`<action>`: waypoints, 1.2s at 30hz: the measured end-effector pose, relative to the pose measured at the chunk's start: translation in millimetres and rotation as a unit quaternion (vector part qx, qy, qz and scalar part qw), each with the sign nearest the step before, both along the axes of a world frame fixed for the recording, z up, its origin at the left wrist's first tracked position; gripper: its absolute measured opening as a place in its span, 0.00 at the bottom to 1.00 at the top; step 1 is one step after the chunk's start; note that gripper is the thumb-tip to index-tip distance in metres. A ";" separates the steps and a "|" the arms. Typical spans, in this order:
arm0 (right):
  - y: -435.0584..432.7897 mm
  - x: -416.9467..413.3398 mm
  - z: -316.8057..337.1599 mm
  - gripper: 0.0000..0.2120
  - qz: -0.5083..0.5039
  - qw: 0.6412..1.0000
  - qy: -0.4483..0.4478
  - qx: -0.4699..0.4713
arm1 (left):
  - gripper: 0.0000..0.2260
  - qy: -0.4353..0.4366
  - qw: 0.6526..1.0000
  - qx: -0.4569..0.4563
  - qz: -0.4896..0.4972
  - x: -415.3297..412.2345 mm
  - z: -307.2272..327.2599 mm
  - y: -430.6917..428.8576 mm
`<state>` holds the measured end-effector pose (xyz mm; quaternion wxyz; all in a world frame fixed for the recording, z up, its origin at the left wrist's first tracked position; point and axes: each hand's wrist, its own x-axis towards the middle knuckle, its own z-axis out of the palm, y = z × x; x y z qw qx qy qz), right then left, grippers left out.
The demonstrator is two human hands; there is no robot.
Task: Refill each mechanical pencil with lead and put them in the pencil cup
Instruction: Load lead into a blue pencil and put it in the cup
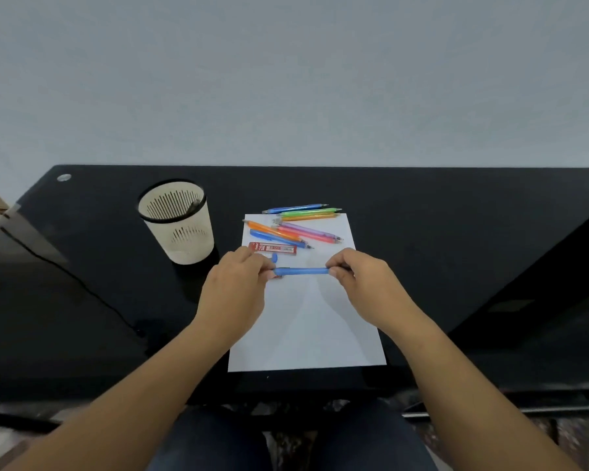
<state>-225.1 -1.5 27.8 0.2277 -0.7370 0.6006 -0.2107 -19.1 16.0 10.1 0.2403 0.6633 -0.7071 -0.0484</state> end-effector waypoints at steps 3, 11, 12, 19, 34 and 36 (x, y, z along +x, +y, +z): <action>16.4 0.4 -5.3 0.09 0.001 1.000 -0.002 -0.005 | 0.11 -0.021 1.000 0.001 -0.007 1.5 -3.8 15.9; 28.5 0.1 -25.2 0.11 0.018 0.996 0.076 -0.037 | 0.08 -0.043 0.998 0.049 -0.006 2.7 -21.7 33.0; 28.6 -0.2 -28.0 0.10 0.016 0.995 0.085 -0.040 | 0.08 -0.047 0.998 0.049 -0.008 2.7 -24.0 33.8; 32.3 -4.0 -38.4 0.12 0.033 0.991 0.125 -0.038 | 0.10 -0.062 0.997 0.049 -0.013 1.1 -35.0 38.7; 40.4 -4.7 -31.6 0.10 -0.044 0.988 0.128 -0.069 | 0.16 -0.031 0.999 0.030 0.029 12.4 -30.9 41.8; 44.6 -1.0 -32.1 0.10 -0.068 0.986 0.138 -0.068 | 0.16 -0.030 0.999 0.030 0.032 14.5 -30.6 41.9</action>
